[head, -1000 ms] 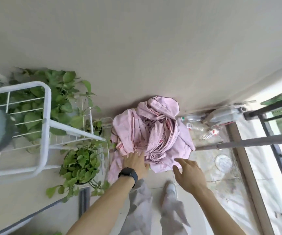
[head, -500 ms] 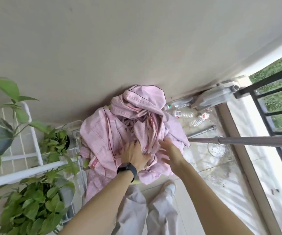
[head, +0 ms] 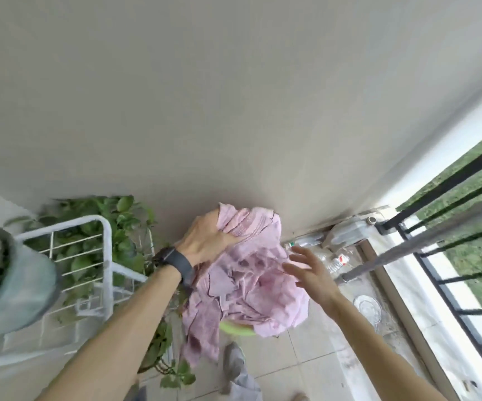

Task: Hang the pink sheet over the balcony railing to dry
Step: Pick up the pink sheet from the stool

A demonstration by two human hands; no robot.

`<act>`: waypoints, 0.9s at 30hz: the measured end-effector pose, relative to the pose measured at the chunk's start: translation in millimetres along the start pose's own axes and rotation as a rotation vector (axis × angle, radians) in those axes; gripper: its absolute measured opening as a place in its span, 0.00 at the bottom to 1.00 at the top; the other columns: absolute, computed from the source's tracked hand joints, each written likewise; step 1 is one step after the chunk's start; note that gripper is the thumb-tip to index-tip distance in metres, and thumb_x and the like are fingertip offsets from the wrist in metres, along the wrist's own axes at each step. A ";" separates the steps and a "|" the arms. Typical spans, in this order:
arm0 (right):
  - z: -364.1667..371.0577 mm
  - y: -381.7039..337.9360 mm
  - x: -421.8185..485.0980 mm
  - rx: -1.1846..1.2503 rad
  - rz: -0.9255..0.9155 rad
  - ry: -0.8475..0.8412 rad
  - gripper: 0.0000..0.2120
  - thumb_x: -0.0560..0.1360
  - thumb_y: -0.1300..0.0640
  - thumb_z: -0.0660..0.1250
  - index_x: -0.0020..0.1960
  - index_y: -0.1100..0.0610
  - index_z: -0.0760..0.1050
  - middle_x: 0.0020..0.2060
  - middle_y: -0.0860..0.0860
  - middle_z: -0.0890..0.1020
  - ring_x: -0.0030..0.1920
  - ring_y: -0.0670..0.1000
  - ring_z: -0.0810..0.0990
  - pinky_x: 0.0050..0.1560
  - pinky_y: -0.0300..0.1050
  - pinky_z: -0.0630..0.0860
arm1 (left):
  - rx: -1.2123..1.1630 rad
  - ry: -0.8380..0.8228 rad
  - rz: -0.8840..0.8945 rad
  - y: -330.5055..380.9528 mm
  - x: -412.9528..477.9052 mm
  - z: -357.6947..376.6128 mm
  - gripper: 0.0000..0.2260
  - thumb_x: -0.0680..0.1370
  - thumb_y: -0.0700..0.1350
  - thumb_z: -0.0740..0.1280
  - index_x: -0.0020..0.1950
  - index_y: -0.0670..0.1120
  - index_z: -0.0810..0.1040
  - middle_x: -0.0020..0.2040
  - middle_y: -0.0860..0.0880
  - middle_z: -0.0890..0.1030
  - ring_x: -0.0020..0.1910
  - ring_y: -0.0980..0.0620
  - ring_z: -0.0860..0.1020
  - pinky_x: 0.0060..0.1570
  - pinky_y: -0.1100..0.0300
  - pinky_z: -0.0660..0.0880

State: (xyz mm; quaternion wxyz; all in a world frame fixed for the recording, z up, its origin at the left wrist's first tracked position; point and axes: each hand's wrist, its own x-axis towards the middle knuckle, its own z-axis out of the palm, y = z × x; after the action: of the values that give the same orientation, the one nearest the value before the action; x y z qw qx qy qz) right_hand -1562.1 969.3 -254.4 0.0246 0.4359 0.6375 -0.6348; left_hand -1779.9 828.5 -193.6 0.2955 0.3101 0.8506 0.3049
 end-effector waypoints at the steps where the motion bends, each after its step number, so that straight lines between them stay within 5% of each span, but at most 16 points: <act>1: -3.3 -11.8 -6.4 -0.059 -0.067 0.018 0.34 0.72 0.52 0.77 0.74 0.48 0.66 0.70 0.53 0.72 0.58 0.48 0.81 0.50 0.42 0.77 | 0.018 -0.008 0.047 19.1 -13.2 -20.2 0.19 0.58 0.58 0.65 0.42 0.47 0.74 0.34 0.55 0.79 0.34 0.54 0.73 0.33 0.64 0.70; 4: -14.7 -54.5 -20.1 -0.395 -0.293 0.066 0.56 0.65 0.47 0.82 0.81 0.43 0.48 0.81 0.54 0.50 0.79 0.57 0.55 0.75 0.56 0.60 | 0.134 0.003 0.162 84.7 -56.6 -70.0 0.08 0.61 0.47 0.65 0.37 0.48 0.70 0.29 0.57 0.73 0.33 0.51 0.68 0.28 0.68 0.66; 7: -27.5 -102.0 -37.2 -0.570 -0.436 0.003 0.66 0.60 0.43 0.82 0.80 0.40 0.38 0.80 0.53 0.36 0.80 0.54 0.35 0.78 0.62 0.44 | 0.287 0.162 0.265 153.4 -96.2 -105.2 0.05 0.62 0.45 0.65 0.33 0.47 0.69 0.32 0.48 0.77 0.35 0.45 0.71 0.34 0.58 0.68; 9: -32.9 -133.3 -57.5 -0.616 -0.508 -0.067 0.63 0.57 0.39 0.80 0.82 0.47 0.47 0.82 0.54 0.45 0.81 0.55 0.42 0.78 0.61 0.50 | 0.332 0.275 0.324 197.0 -118.9 -126.0 0.07 0.64 0.41 0.67 0.34 0.42 0.69 0.31 0.49 0.77 0.33 0.48 0.71 0.32 0.58 0.67; 10: -35.8 -149.0 -69.9 -0.526 -0.564 -0.095 0.57 0.56 0.38 0.78 0.79 0.52 0.59 0.79 0.55 0.60 0.80 0.55 0.56 0.76 0.57 0.61 | 0.345 0.314 0.351 219.1 -130.1 -136.0 0.08 0.64 0.38 0.67 0.33 0.42 0.68 0.29 0.54 0.74 0.31 0.52 0.69 0.28 0.61 0.65; 12: -41.0 -179.1 -93.3 -0.275 -0.726 -0.004 0.27 0.61 0.43 0.76 0.58 0.49 0.81 0.53 0.45 0.85 0.59 0.49 0.81 0.54 0.39 0.78 | 0.355 0.416 0.394 258.4 -148.8 -155.2 0.08 0.62 0.40 0.66 0.32 0.45 0.67 0.25 0.58 0.72 0.28 0.57 0.67 0.24 0.67 0.62; 14: -50.7 -214.8 -117.8 -0.174 -0.882 0.217 0.05 0.69 0.49 0.73 0.44 0.46 0.79 0.35 0.37 0.82 0.42 0.45 0.82 0.35 0.28 0.72 | 0.243 0.620 0.424 283.9 -162.1 -167.6 0.05 0.62 0.44 0.64 0.36 0.50 0.71 0.32 0.59 0.76 0.32 0.56 0.72 0.30 0.67 0.66; 18: -87.8 -291.0 -163.9 -0.035 -1.024 0.489 0.09 0.72 0.60 0.64 0.51 0.53 0.68 0.36 0.41 0.76 0.35 0.47 0.75 0.32 0.35 0.68 | -0.341 1.209 0.552 280.6 -178.9 -137.2 0.23 0.72 0.51 0.66 0.65 0.47 0.68 0.61 0.50 0.75 0.58 0.53 0.75 0.56 0.61 0.73; 21: -106.6 -341.8 -199.5 0.058 -1.081 0.585 0.09 0.73 0.60 0.62 0.49 0.54 0.63 0.33 0.42 0.73 0.30 0.39 0.71 0.27 0.34 0.62 | -0.130 1.050 0.560 262.1 -174.4 -80.4 0.43 0.70 0.65 0.69 0.78 0.53 0.53 0.72 0.51 0.65 0.71 0.52 0.67 0.63 0.65 0.66; 23: -110.5 -359.8 -217.0 0.042 -1.186 0.545 0.09 0.74 0.57 0.63 0.49 0.53 0.63 0.32 0.43 0.72 0.30 0.41 0.69 0.31 0.41 0.64 | -0.069 0.906 0.438 262.6 -159.8 -68.8 0.48 0.67 0.62 0.73 0.78 0.60 0.47 0.69 0.46 0.72 0.65 0.45 0.73 0.56 0.57 0.72; 25: -113.8 -363.0 -227.1 -0.055 -1.254 0.526 0.11 0.72 0.57 0.64 0.49 0.53 0.63 0.33 0.44 0.73 0.32 0.48 0.70 0.34 0.48 0.67 | -0.004 0.930 0.386 269.2 -148.3 -79.8 0.40 0.69 0.53 0.72 0.76 0.58 0.55 0.56 0.43 0.82 0.52 0.37 0.80 0.45 0.51 0.77; 27: -120.7 -357.9 -229.4 -0.120 -1.257 0.557 0.12 0.72 0.57 0.65 0.50 0.53 0.63 0.34 0.44 0.74 0.35 0.51 0.73 0.34 0.48 0.66 | -0.003 0.992 0.407 277.2 -146.0 -100.0 0.29 0.71 0.48 0.71 0.70 0.59 0.65 0.52 0.47 0.84 0.49 0.38 0.81 0.44 0.49 0.78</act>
State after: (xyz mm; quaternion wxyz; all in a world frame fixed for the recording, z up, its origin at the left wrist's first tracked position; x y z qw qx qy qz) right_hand -1567.2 1015.7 185.1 -0.4887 0.1282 0.7859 -0.3565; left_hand -1660.3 864.0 110.8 -0.2068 0.2872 0.8103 0.4670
